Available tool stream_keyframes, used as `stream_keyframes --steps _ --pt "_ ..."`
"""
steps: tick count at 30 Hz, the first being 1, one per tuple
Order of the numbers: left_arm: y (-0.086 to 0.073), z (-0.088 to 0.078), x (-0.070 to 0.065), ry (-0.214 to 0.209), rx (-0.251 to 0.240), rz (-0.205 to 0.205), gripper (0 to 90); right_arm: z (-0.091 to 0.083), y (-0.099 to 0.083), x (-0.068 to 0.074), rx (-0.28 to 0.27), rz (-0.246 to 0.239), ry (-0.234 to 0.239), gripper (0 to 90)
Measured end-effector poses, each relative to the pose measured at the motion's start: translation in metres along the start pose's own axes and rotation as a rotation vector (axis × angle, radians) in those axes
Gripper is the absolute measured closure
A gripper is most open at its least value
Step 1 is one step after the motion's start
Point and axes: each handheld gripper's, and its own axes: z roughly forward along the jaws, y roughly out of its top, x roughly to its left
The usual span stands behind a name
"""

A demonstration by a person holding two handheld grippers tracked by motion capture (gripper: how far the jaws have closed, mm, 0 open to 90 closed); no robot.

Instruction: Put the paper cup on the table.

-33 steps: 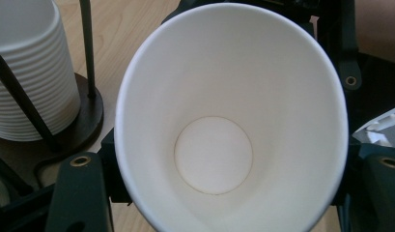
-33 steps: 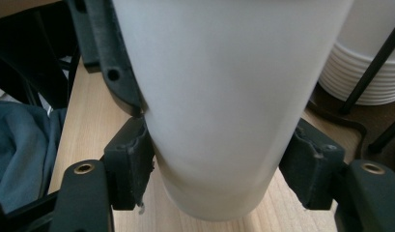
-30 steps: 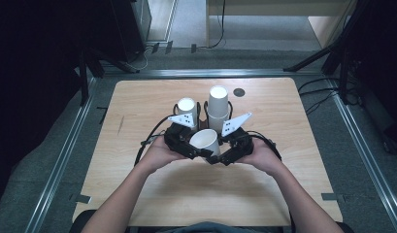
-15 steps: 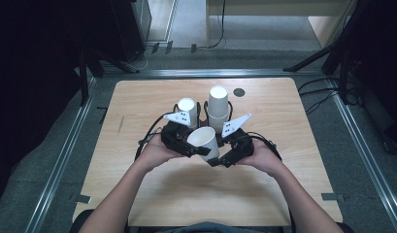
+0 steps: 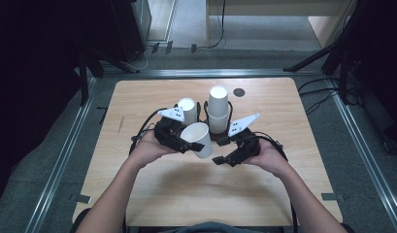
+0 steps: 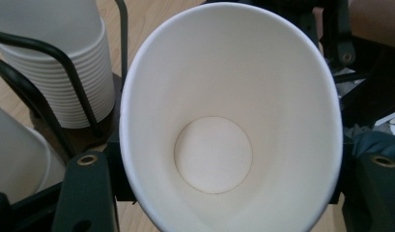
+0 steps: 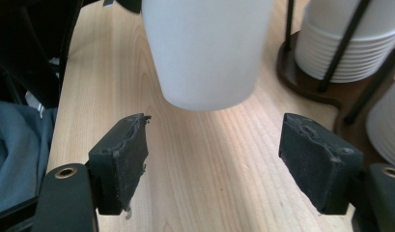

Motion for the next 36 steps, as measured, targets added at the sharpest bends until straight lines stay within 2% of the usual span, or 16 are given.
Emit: stream_keyframes --steps 5,7,12,15,16,17,19,24,30,36 --pt "-0.001 -0.003 0.002 0.016 0.012 0.005 32.4 -0.008 -0.002 -0.003 -0.017 0.027 -0.036 25.5" --pt "-0.003 -0.005 0.002 0.015 0.015 0.002 32.4 -0.009 -0.004 -0.003 -0.027 0.025 -0.07 25.5" --pt "-0.008 -0.012 0.005 0.035 0.033 -0.005 32.3 -0.01 -0.006 -0.001 -0.036 0.021 -0.106 25.5" --pt "-0.01 -0.016 0.007 0.059 0.047 0.004 32.2 -0.011 -0.006 -0.001 -0.041 0.02 -0.106 25.4" --pt "-0.012 -0.017 0.007 0.078 0.052 0.019 32.1 -0.012 -0.006 -0.002 -0.041 0.023 -0.107 25.3" --pt "-0.013 -0.018 0.008 0.074 0.051 0.019 32.1 -0.012 -0.006 -0.002 -0.039 0.027 -0.11 25.3" --pt "-0.015 -0.021 0.01 0.054 0.041 0.005 31.9 -0.013 -0.007 -0.003 -0.039 0.038 -0.116 25.4" --pt "-0.021 -0.027 0.014 0.086 0.069 -0.013 31.8 -0.017 -0.009 -0.005 -0.044 0.044 -0.142 25.3" --pt "-0.028 -0.036 0.017 0.096 0.063 -0.032 31.7 -0.025 -0.009 -0.009 -0.06 0.05 -0.161 25.0" --pt "-0.035 -0.043 0.019 0.12 0.08 -0.047 31.7 -0.032 -0.01 -0.012 -0.07 0.045 -0.181 23.8"
